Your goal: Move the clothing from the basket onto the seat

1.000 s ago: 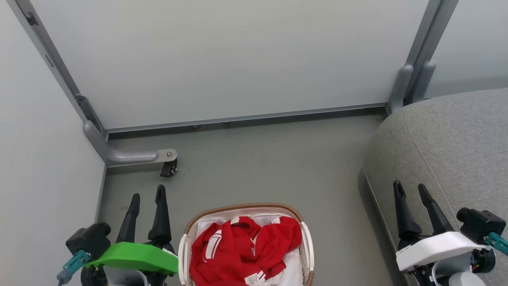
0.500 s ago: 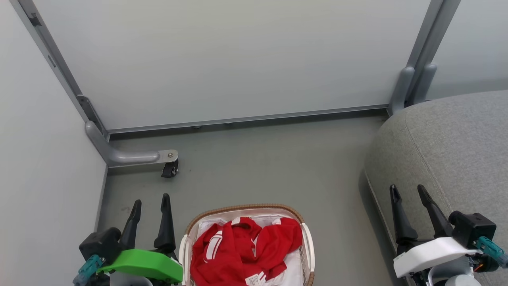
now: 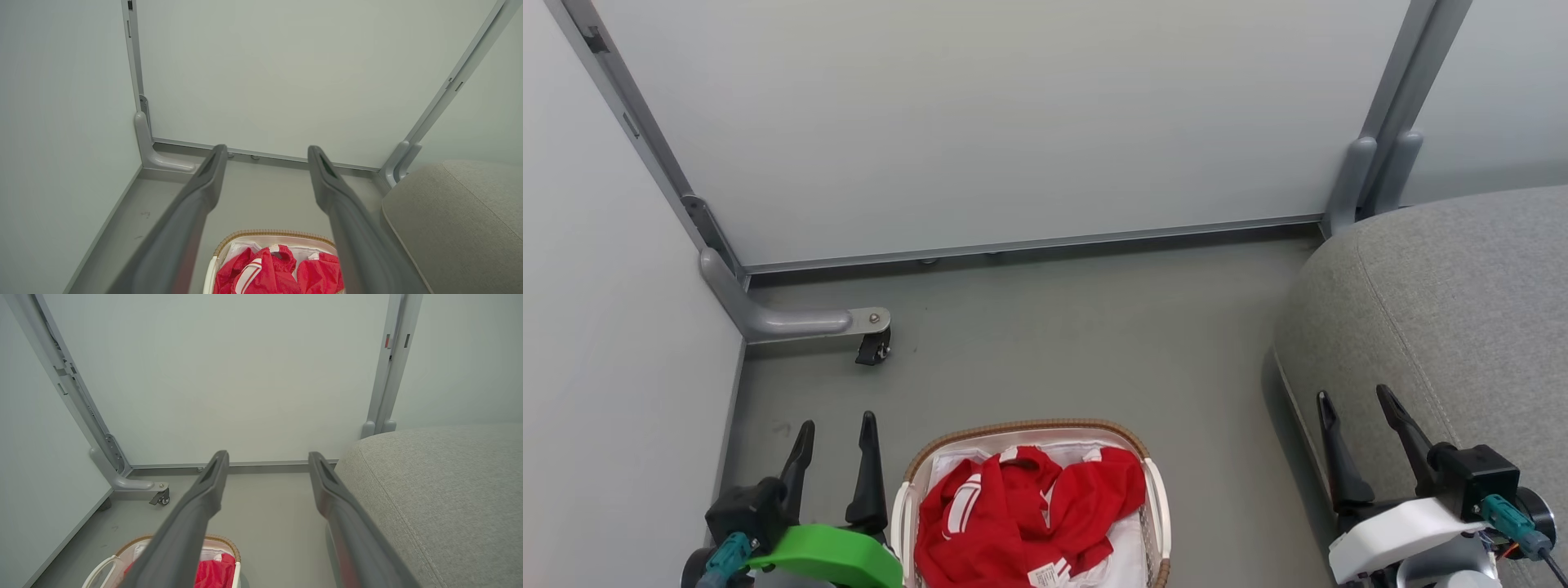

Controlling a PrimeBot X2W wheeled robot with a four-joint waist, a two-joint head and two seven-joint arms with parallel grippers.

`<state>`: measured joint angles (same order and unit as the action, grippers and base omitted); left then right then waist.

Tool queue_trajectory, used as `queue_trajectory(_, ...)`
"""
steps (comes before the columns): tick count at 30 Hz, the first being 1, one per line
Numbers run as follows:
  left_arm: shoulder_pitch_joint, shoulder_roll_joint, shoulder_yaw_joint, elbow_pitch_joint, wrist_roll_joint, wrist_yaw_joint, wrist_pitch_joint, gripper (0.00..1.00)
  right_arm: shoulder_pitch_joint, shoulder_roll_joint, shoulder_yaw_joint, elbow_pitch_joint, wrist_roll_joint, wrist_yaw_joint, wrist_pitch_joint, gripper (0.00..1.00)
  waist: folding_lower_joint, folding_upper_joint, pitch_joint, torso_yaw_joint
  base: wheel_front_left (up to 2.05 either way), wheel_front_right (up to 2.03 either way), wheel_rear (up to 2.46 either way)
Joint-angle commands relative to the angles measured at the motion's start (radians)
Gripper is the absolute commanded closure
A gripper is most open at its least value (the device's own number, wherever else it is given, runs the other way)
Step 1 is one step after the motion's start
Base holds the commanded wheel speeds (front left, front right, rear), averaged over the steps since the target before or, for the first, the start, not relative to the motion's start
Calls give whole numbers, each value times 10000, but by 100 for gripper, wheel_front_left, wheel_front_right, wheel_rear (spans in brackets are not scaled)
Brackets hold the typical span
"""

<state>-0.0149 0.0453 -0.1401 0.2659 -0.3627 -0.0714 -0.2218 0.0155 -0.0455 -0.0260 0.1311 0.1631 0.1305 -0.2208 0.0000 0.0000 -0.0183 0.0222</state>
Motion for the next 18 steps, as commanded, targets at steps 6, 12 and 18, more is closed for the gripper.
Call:
queue_trajectory(6,145,72,-22,143,520,80,-187,0,173,-63,-4,49,-650,4,-205,0,0,0,9,1,0,0,0)
queue_trajectory(12,177,76,-71,281,811,59,-283,0,196,-66,8,93,-1050,4,-302,0,0,0,34,23,0,0,0)
queue_trajectory(18,196,79,-118,424,1147,24,-385,0,211,-72,25,135,-1464,2,-413,0,0,0,56,51,0,0,0)
